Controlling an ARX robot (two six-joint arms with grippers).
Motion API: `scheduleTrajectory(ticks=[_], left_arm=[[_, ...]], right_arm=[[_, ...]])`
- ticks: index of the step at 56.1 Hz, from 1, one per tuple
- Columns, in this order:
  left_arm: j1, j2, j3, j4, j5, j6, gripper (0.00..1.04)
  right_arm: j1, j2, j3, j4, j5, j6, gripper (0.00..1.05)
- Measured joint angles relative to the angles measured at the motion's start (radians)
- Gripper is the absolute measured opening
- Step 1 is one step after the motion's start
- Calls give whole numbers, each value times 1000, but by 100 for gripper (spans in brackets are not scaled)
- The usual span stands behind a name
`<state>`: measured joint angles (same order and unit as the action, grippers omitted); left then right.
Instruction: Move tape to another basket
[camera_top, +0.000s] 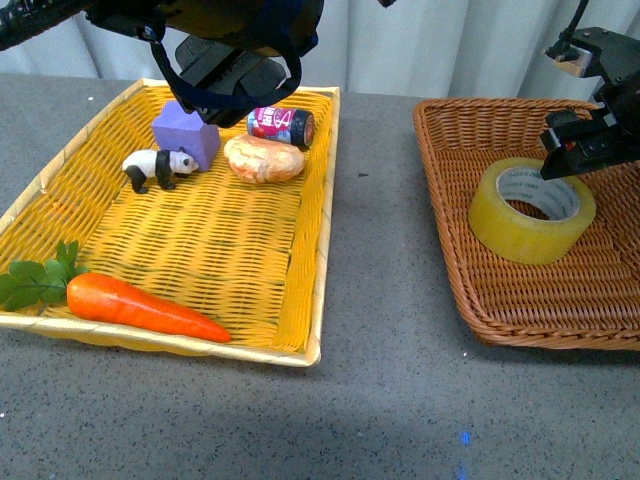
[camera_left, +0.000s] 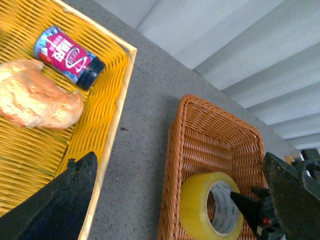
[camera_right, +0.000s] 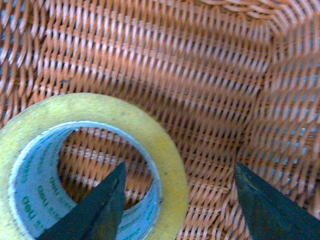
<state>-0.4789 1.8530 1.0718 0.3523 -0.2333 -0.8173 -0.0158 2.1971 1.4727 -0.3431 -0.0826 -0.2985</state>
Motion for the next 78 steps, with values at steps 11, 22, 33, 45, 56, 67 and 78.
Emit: scheduleTrajectory(ticks=[11, 22, 33, 45, 56, 67, 78], left_arm=[[72, -14, 40, -84, -158, 14, 98], [184, -60, -117, 286, -68, 323, 78], [258, -277, -472, 643, 26, 741, 38], [332, -445, -706, 674, 83, 797, 4], [363, -579, -822, 667, 125, 806, 4], [397, -694, -921, 653, 154, 809, 4], [472, -806, -1000, 605, 227, 810, 4]], right_arm=[[-23, -188, -158, 237, 98, 64, 97], [-64, -411, -493, 845, 14, 206, 81], [-53, -572, -865, 1358, 29, 279, 42], [-1, -743, -1092, 1397, 79, 282, 1], [13, -877, -1211, 1392, 83, 286, 1], [13, -957, -1326, 1421, 85, 286, 1], [13, -1113, -1390, 1326, 85, 287, 1]])
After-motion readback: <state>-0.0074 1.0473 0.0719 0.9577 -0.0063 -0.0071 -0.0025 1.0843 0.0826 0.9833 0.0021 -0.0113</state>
